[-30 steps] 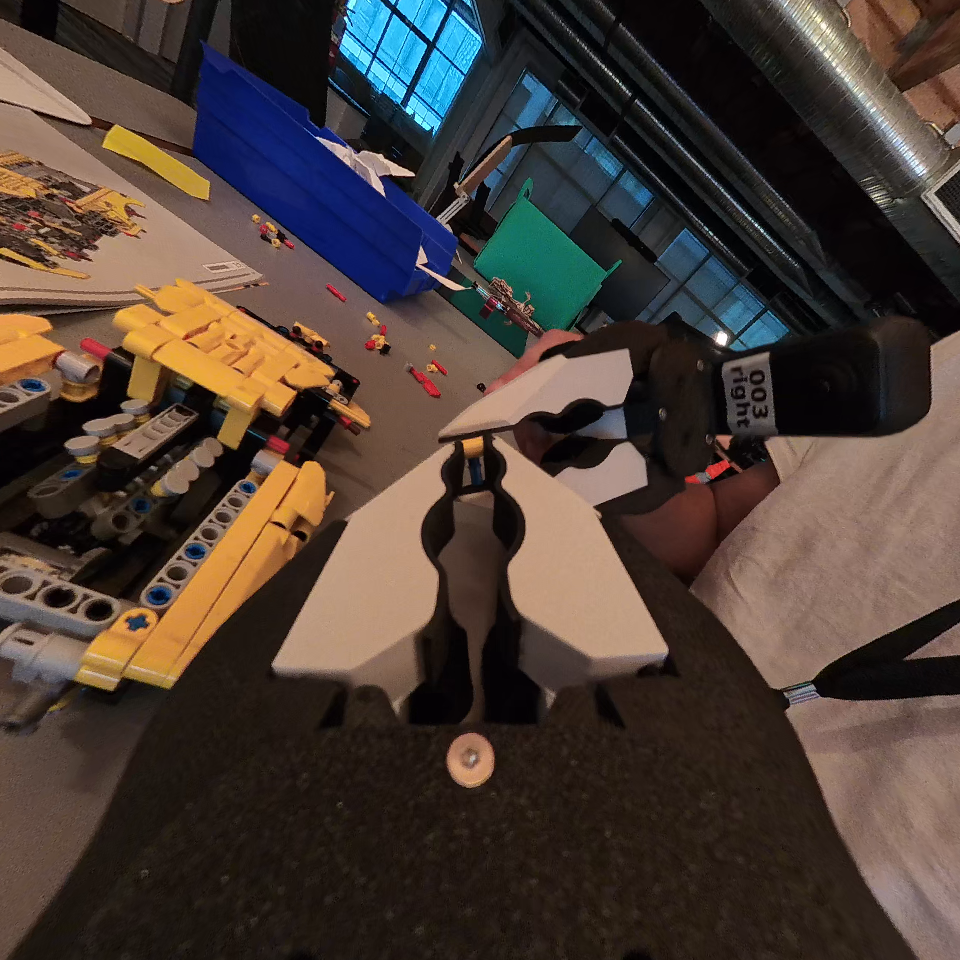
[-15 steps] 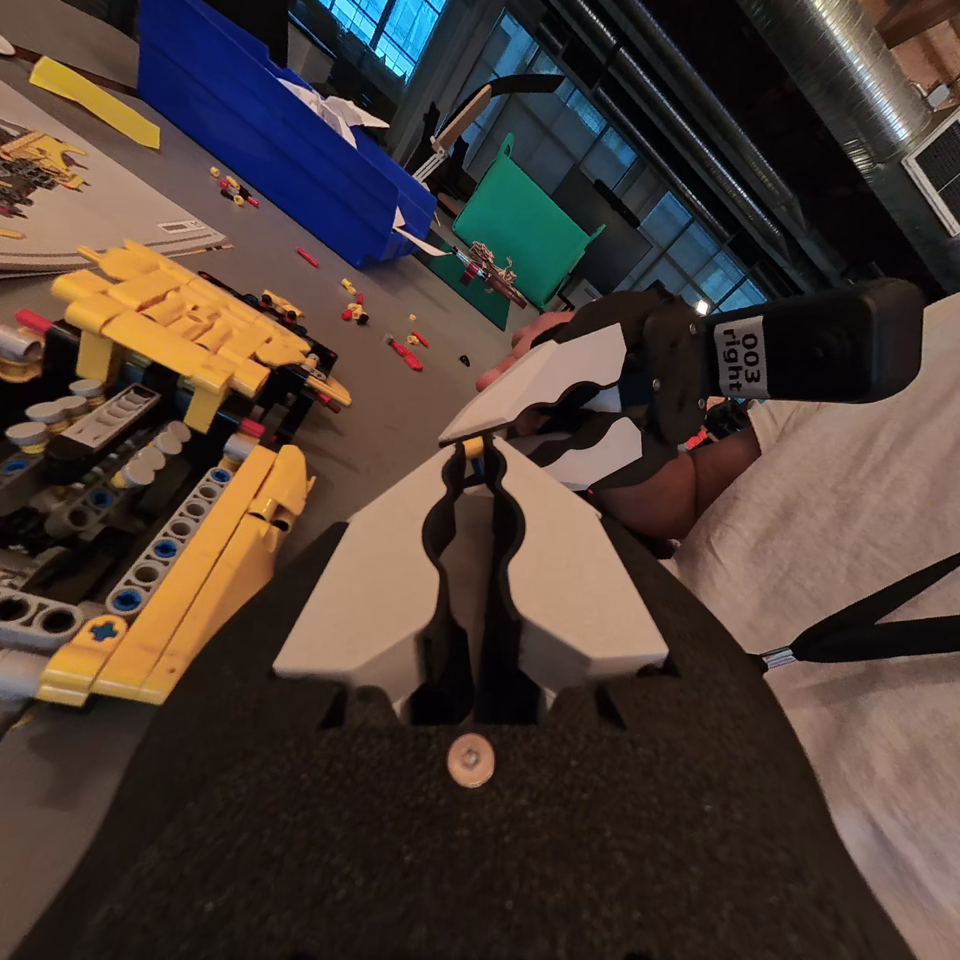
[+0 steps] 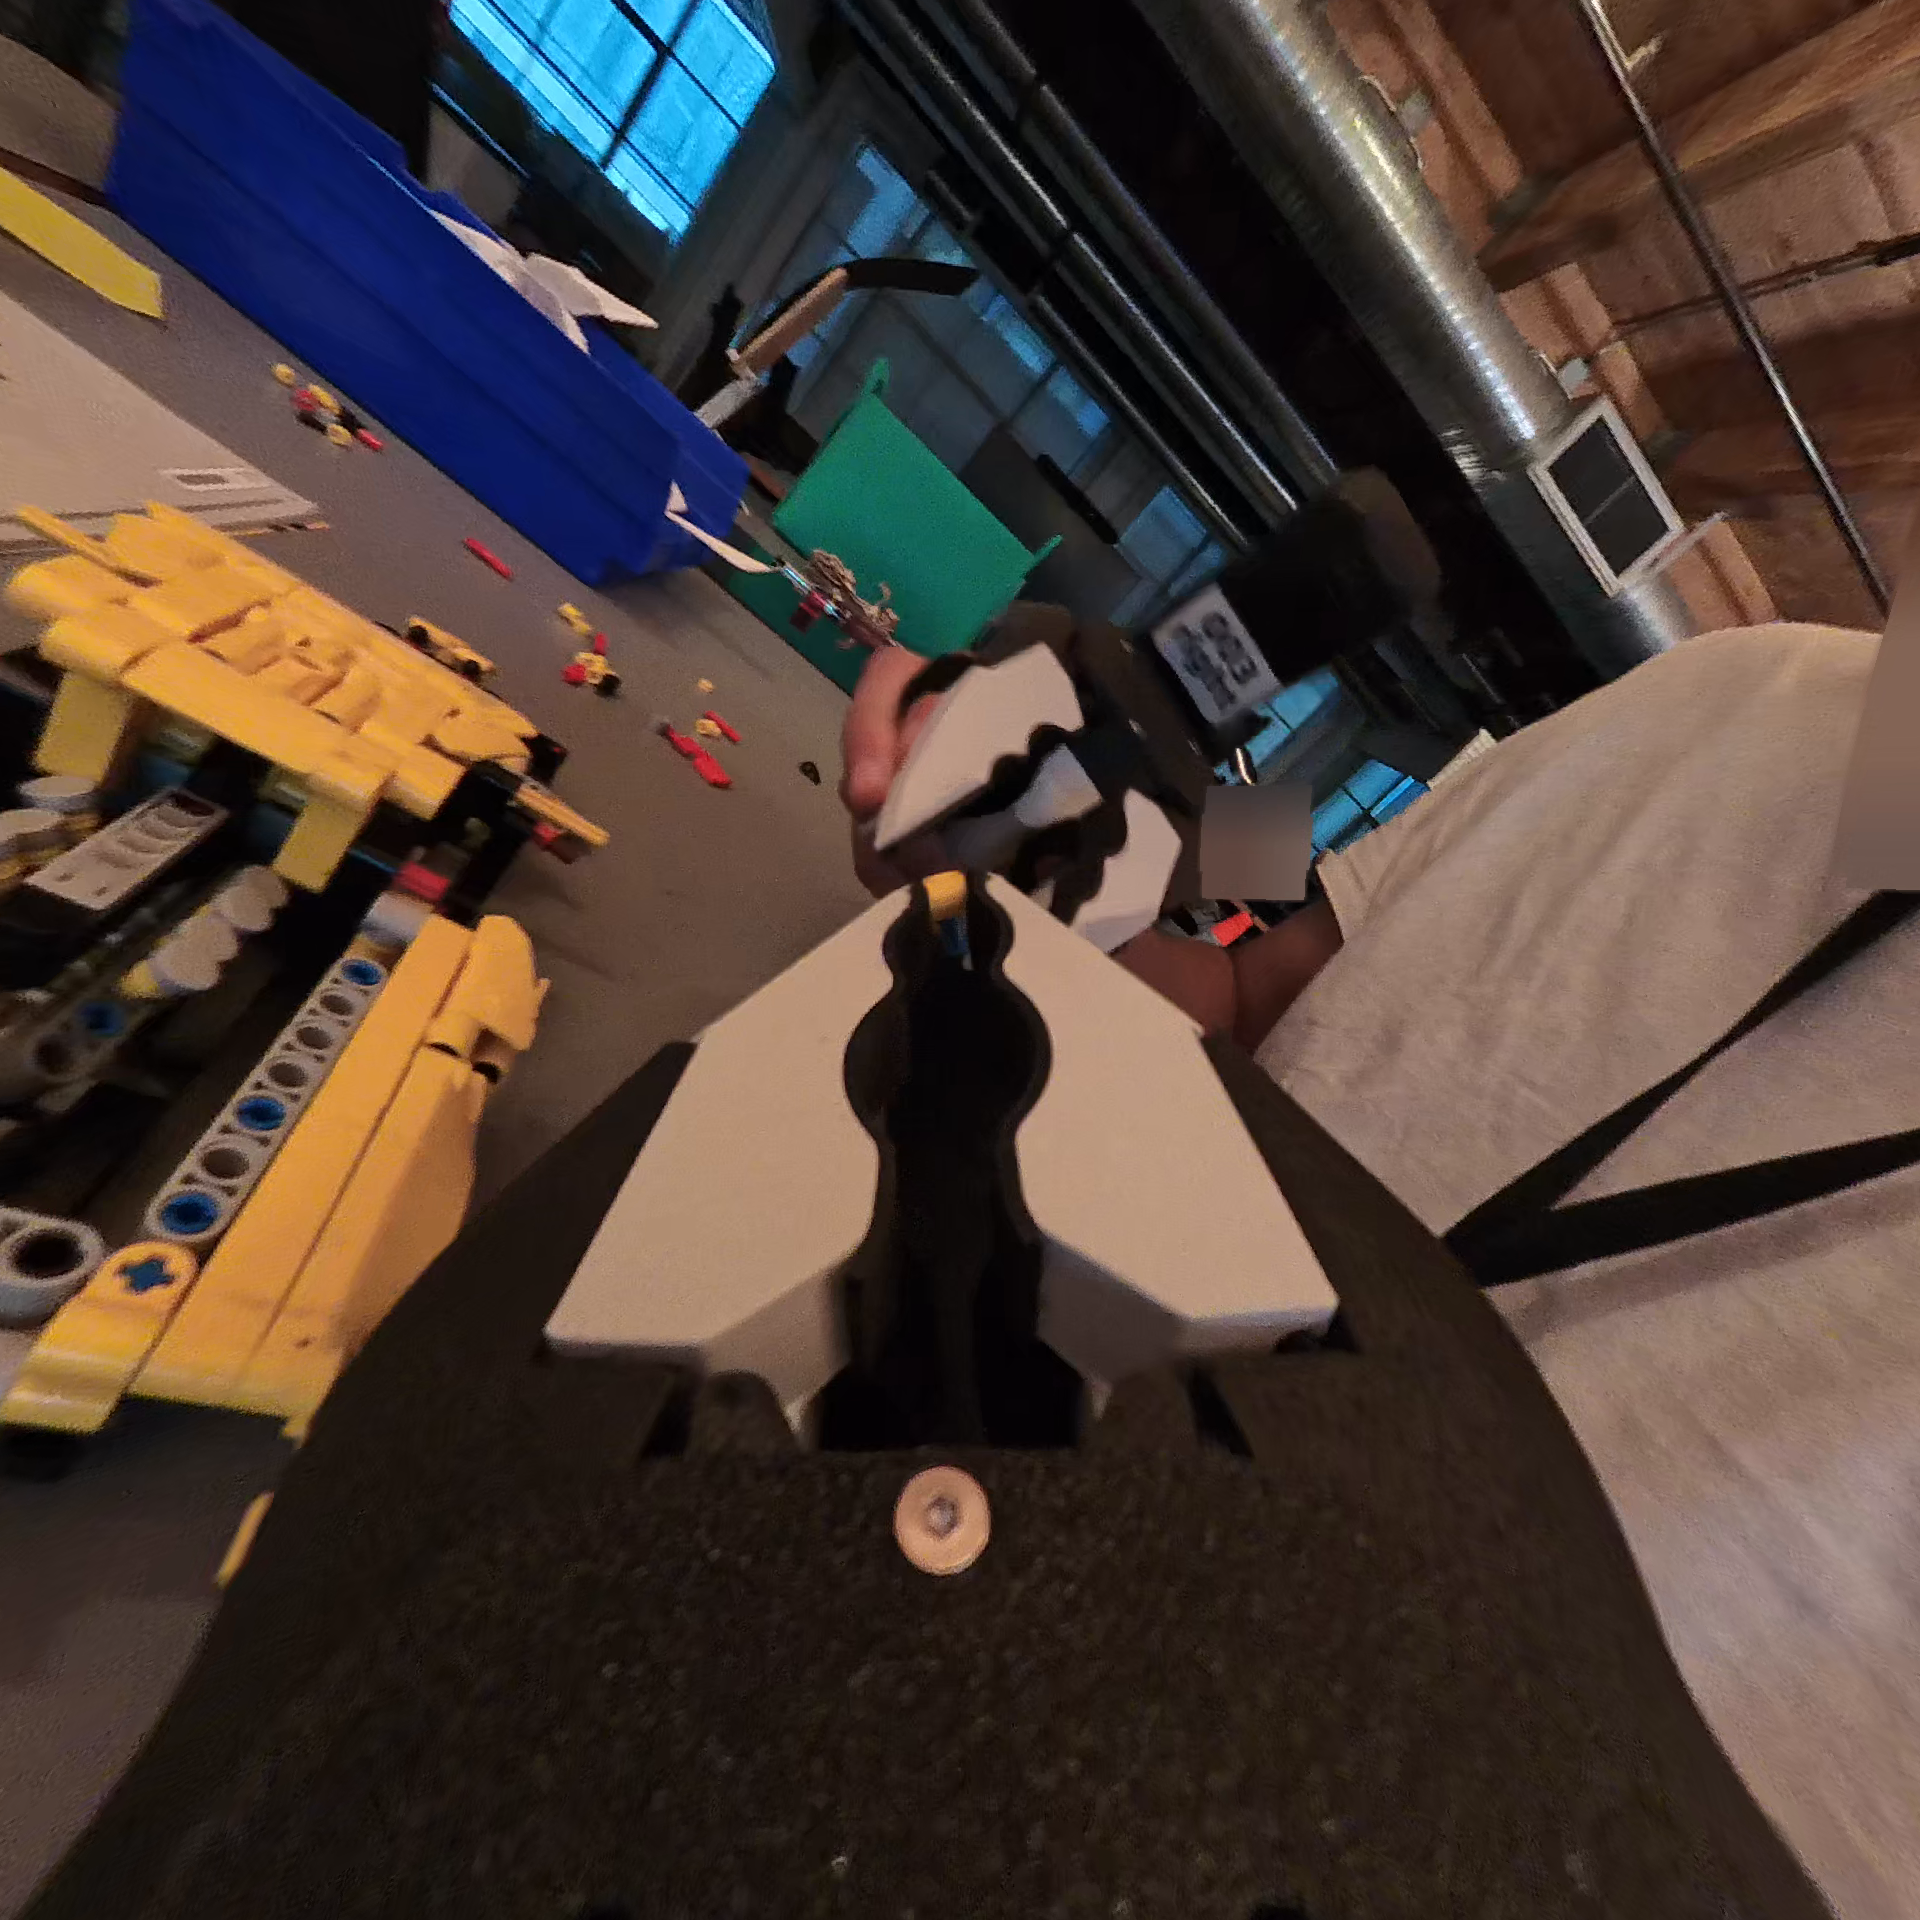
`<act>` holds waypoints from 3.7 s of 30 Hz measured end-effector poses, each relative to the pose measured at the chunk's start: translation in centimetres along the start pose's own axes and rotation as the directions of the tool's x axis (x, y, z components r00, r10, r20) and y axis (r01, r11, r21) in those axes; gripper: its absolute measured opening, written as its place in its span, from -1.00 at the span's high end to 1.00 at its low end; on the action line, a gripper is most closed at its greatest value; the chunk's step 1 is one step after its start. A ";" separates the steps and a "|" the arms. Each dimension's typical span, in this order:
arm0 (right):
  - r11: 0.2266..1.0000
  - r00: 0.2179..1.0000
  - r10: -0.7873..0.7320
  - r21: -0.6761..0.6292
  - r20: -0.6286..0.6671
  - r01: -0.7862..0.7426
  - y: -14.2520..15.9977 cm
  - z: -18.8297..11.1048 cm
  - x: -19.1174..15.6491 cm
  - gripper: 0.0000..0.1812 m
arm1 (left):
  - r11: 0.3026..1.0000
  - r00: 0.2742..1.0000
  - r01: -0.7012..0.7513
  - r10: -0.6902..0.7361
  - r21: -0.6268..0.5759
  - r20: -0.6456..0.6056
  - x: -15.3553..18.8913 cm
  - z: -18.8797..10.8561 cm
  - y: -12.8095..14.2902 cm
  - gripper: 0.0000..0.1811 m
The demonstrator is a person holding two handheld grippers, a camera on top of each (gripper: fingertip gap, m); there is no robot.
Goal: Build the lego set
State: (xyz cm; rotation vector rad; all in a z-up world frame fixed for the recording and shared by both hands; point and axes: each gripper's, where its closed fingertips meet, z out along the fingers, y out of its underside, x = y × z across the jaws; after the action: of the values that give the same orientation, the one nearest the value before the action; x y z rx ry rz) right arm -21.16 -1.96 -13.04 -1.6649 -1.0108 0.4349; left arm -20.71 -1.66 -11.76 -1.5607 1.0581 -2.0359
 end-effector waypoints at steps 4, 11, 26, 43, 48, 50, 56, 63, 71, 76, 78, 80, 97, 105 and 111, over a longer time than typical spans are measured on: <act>0.971 0.946 0.238 -0.019 0.219 -0.240 0.1 -0.3 -0.9 0.74 | 0.994 0.995 -0.095 0.094 -0.057 -0.009 1.0 0.5 0.9 0.93; 0.911 0.862 0.413 -0.140 0.294 -0.389 2.5 -0.7 -0.8 0.73 | 0.681 0.645 -0.674 0.731 -0.287 0.220 0.0 1.2 2.9 0.92; 0.761 0.685 0.597 -0.024 0.418 -0.648 0.5 -1.8 -0.6 0.71 | 0.078 -0.068 -0.868 0.960 -0.491 0.272 0.2 1.6 1.7 0.93; 0.323 0.218 0.772 -0.074 0.597 -0.943 -1.8 -1.2 0.4 0.92 | -0.498 -0.825 -0.351 0.566 -0.793 0.010 0.9 1.7 0.4 0.93; 0.426 0.364 0.808 -0.033 0.463 -0.904 -0.3 -0.7 0.8 0.94 | -0.449 -0.756 -0.390 0.655 -0.804 0.001 -0.5 1.8 1.1 0.92; 0.518 0.478 0.799 -0.015 0.364 -0.855 0.6 -0.6 1.2 0.94 | -0.374 -0.665 -0.468 0.746 -0.801 0.040 -1.4 1.9 1.5 0.88; 0.991 0.985 0.099 -0.104 0.140 -0.085 4.1 -1.7 -0.3 0.93 | 0.113 -0.220 -0.718 0.899 -0.686 0.379 -2.1 -0.9 0.1 0.71; 0.740 0.815 -0.551 -0.348 0.177 0.576 10.4 -0.4 -0.6 0.93 | 0.758 0.438 -0.623 0.541 -0.192 0.718 -4.3 -6.0 -4.2 0.72; 0.772 0.834 -0.530 -0.319 0.153 0.549 10.4 -0.4 -0.3 0.83 | 0.862 0.674 -0.459 0.181 0.213 0.716 -4.9 -10.4 -6.8 0.72; 0.917 0.959 -0.264 -0.282 0.101 0.282 8.2 -2.0 0.6 0.71 | 0.857 0.669 -0.451 0.139 0.251 0.730 -5.2 -11.5 -7.1 0.72; 0.958 0.992 -0.126 -0.259 0.005 0.123 7.0 -2.3 2.6 0.67 | 0.859 0.643 -0.451 0.125 0.242 0.755 -5.7 -12.2 -7.2 0.72; 0.980 0.990 0.076 -0.174 -0.115 -0.095 5.7 -2.3 5.3 0.66 | 0.856 0.608 -0.462 0.115 0.233 0.785 -6.0 -13.1 -7.4 0.72; 0.688 0.703 0.690 0.457 -0.170 -0.564 4.3 -7.2 16.4 0.67 | 0.916 0.406 -0.401 0.162 0.016 0.899 -9.8 -14.2 -5.7 0.77; 0.775 0.758 0.610 0.372 -0.232 -0.510 4.7 -5.8 15.5 0.71 | 0.932 0.424 -0.359 0.116 0.050 0.898 -10.6 -14.6 -5.5 0.77; 0.812 0.782 0.570 0.320 -0.251 -0.489 5.0 -5.1 14.8 0.72 | 0.928 0.405 -0.371 0.129 0.033 0.905 -10.6 -14.7 -5.6 0.77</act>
State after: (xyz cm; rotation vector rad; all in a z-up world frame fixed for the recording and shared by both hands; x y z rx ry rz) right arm -7.08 6.52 -12.84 -1.7147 -0.1988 0.5911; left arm -30.20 14.22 -16.19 -1.8217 0.5177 -0.7784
